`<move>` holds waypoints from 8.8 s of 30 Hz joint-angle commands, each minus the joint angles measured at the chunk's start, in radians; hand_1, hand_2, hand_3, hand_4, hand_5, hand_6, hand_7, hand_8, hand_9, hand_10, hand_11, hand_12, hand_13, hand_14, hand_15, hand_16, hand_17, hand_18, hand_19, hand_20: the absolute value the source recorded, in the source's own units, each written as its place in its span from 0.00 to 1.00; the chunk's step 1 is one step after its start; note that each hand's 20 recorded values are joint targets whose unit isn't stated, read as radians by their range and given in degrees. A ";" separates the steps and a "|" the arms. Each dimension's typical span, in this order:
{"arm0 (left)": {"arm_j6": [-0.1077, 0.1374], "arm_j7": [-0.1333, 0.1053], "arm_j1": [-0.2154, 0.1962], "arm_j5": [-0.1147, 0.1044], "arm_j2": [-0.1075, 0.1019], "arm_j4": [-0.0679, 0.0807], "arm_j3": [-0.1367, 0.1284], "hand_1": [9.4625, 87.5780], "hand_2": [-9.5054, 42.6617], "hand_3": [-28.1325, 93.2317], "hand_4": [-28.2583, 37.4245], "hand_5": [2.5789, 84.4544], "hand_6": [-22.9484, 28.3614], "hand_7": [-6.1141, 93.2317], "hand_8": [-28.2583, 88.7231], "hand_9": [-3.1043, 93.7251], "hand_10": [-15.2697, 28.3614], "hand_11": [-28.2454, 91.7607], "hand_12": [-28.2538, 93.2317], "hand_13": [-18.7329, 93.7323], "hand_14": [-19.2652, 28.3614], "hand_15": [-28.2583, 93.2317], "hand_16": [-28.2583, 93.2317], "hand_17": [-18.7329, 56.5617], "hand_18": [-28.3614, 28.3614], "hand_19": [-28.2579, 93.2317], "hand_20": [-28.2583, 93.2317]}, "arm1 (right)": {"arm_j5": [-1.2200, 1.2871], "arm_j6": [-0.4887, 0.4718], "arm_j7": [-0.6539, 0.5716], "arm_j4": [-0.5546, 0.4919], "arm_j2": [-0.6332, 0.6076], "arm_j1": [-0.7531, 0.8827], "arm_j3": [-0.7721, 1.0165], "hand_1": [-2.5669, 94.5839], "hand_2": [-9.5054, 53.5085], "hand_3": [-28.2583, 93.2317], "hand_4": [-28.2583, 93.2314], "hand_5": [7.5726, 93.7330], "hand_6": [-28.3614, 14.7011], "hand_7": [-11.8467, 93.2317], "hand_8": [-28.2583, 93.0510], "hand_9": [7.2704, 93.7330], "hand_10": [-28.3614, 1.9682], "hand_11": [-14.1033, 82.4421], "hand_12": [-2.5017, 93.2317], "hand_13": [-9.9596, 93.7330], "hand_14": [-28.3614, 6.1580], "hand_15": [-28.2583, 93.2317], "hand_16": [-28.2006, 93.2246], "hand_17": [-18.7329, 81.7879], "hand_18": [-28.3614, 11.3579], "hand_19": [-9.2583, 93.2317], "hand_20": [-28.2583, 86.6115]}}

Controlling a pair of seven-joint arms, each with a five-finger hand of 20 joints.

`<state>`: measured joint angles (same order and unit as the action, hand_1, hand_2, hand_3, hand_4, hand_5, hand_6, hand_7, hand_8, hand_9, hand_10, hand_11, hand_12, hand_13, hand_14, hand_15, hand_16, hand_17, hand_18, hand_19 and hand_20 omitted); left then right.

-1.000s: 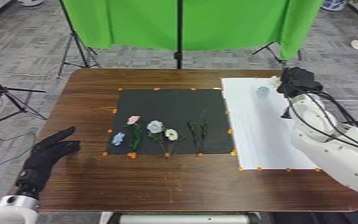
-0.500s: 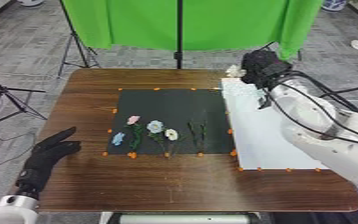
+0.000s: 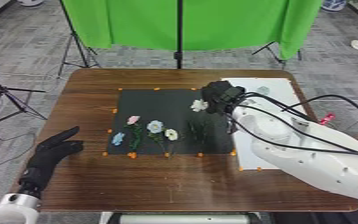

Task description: Arrange flowers

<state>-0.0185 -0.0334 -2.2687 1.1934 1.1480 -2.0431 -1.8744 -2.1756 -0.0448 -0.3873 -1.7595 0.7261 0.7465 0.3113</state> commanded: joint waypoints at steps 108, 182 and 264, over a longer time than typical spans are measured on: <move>-0.030 0.025 0.009 0.014 0.000 0.010 0.006 0.31 0.31 0.80 0.35 0.45 0.50 0.16 0.19 0.51 0.68 0.41 0.33 0.50 0.81 0.43 0.23 0.28 0.81 0.39 0.36 | -0.082 0.318 -0.152 -0.155 0.035 0.589 0.586 0.66 0.00 0.70 0.06 0.82 0.66 0.34 0.31 0.96 0.66 0.21 0.40 0.98 0.80 0.70 0.53 0.80 0.36 1.00 0.71; 0.096 -0.125 0.031 0.029 0.006 -0.009 0.077 0.32 0.31 0.80 0.28 0.50 0.52 0.18 0.18 0.49 0.67 0.42 0.33 0.47 0.77 0.39 0.23 0.33 0.75 0.36 0.36 | 1.276 0.050 0.737 -0.283 0.377 1.257 1.332 0.15 0.14 0.84 0.10 0.54 0.62 0.24 0.17 0.51 0.41 0.21 0.20 0.51 0.32 0.35 0.47 0.37 0.27 0.30 0.54; -0.001 -0.066 0.044 0.099 0.050 -0.046 0.060 0.24 0.35 0.75 0.05 0.52 0.52 0.16 0.19 0.51 0.68 0.41 0.33 0.48 0.79 0.41 0.23 0.32 0.75 0.35 0.36 | 1.353 0.122 0.744 -0.314 0.500 1.367 1.300 0.33 0.15 0.15 0.18 0.81 0.72 0.41 0.13 0.85 0.54 0.34 0.23 0.76 0.52 0.56 0.44 0.44 0.32 0.53 0.67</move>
<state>-0.0048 -0.1141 -2.2112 1.2880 1.1909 -2.0873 -1.8131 -0.8090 0.0857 0.3618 -2.0720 1.2263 2.1083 1.6086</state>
